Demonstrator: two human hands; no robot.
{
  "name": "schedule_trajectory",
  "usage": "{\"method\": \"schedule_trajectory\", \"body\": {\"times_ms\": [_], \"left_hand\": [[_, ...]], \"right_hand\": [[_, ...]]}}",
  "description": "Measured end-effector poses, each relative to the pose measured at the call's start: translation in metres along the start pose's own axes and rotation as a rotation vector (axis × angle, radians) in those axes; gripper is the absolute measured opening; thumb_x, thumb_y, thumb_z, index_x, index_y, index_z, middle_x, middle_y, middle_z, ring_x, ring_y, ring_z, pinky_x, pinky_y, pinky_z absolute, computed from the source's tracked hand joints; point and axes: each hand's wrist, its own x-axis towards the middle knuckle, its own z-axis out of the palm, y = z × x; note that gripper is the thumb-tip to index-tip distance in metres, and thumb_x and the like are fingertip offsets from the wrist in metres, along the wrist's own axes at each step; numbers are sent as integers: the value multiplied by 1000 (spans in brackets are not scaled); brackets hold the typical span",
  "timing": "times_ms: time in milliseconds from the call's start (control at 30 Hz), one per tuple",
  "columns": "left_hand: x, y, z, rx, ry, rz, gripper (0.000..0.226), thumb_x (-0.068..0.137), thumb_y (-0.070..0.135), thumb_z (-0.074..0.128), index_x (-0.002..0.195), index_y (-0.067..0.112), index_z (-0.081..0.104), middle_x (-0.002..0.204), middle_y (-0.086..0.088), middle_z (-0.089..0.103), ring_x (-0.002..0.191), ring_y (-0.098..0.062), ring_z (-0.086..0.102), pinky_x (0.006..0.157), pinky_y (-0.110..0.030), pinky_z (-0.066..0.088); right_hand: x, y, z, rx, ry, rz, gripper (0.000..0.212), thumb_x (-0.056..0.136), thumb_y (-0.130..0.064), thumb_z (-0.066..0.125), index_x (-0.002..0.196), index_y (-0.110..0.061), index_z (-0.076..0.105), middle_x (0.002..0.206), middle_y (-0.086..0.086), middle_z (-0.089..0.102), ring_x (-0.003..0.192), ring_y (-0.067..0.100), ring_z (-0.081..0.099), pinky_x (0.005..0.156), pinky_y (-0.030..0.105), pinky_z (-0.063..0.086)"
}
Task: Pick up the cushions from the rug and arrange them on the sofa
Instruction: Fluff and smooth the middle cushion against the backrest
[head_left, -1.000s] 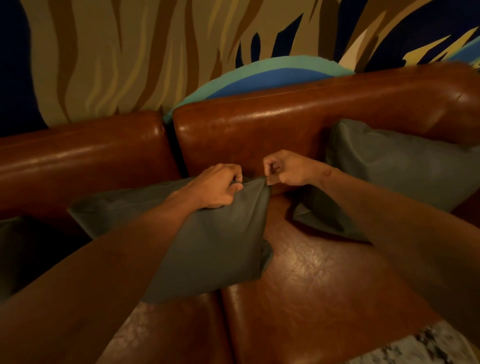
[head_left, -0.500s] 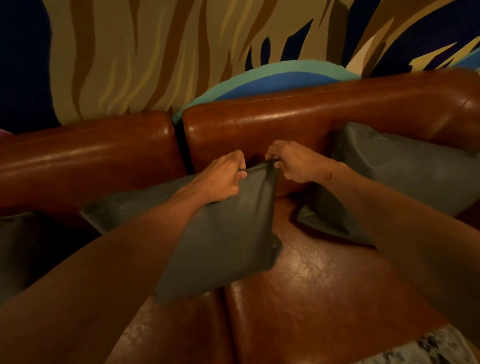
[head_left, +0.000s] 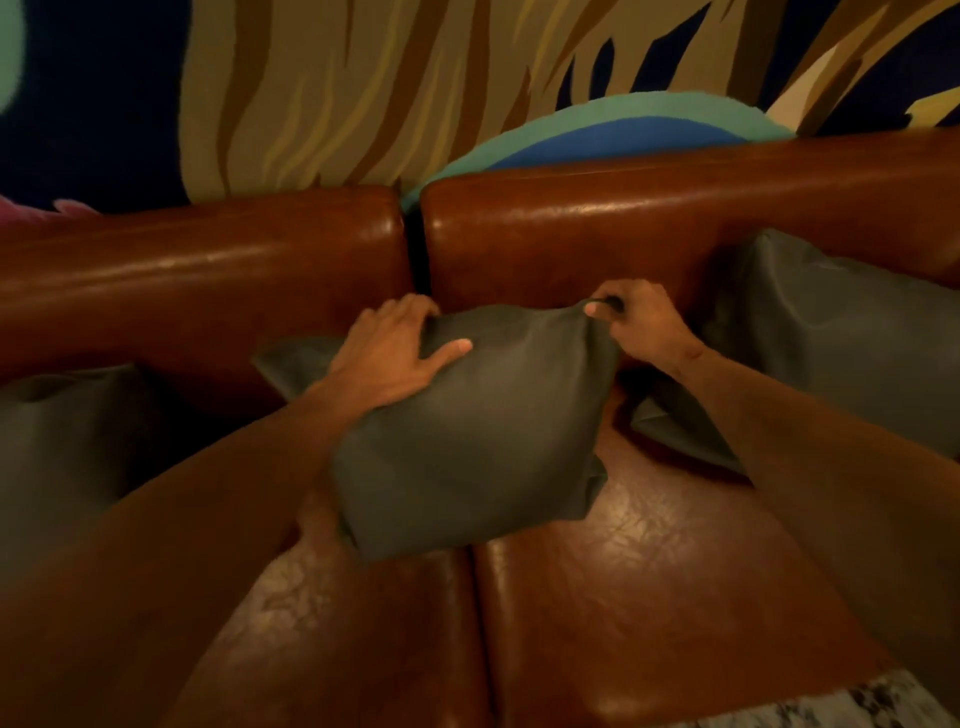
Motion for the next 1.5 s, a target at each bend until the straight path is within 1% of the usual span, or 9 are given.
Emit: {"method": "schedule_trajectory", "body": {"times_ms": [167,400,800,900,1033,1100,1167,1300,1500], "left_hand": [[-54,-74,-2,201,158,-178,67,95,76,32,111,18,62,111,-10,69,103,-34,65,91,-48,45],[-58,-96,-7,281,107,-64,68,100,62,18,92,10,60,78,-20,69,70,-43,67,59,-44,49],[-49,-103,-8,308,221,-46,63,102,60,20,81,14,56,65,-13,65,53,-36,64,48,-37,47],[-55,-95,-4,274,228,-128,57,103,58,25,88,13,56,76,-14,67,64,-38,66,57,-42,49],[-81,-59,4,113,525,-268,43,108,49,33,114,12,55,120,-13,59,113,-36,55,96,-53,39],[-108,-12,28,83,615,-116,37,104,35,43,129,10,54,144,-14,54,137,-34,45,112,-55,29],[-132,31,60,120,501,72,49,102,28,41,143,4,51,159,-16,42,149,-31,34,119,-58,21],[-125,44,89,186,344,57,59,105,22,26,160,3,24,169,-14,16,157,-30,18,125,-60,16],[-88,16,107,259,335,35,62,105,24,23,162,4,7,171,-15,12,159,-29,11,128,-55,3]], "right_hand": [[-10,0,24,77,90,112,11,107,-28,56,98,-23,60,106,5,58,102,25,57,84,36,41],[-18,-8,18,-7,105,114,21,106,-23,58,115,-8,71,120,18,68,116,37,62,96,42,48],[-29,-9,35,14,184,188,19,106,-21,55,113,-10,69,121,15,59,114,36,59,91,35,44],[-49,-22,42,-6,313,148,30,108,-27,52,132,-12,63,142,14,51,133,38,49,110,44,41],[-101,-68,76,-216,471,-209,45,107,-33,48,146,-13,54,160,15,43,152,36,35,127,53,21],[-129,-88,108,-274,366,-409,51,105,-34,46,152,-12,49,165,14,38,157,34,30,129,58,15],[-142,-100,135,-339,236,-491,60,104,-34,44,159,-11,41,170,13,31,160,33,25,128,63,15],[-124,-104,160,-486,129,-454,72,100,-32,42,166,-9,20,174,11,17,163,32,13,128,64,16],[-83,-96,180,-525,236,-483,69,104,-34,37,166,-11,18,174,10,17,162,31,15,130,59,3]]}}
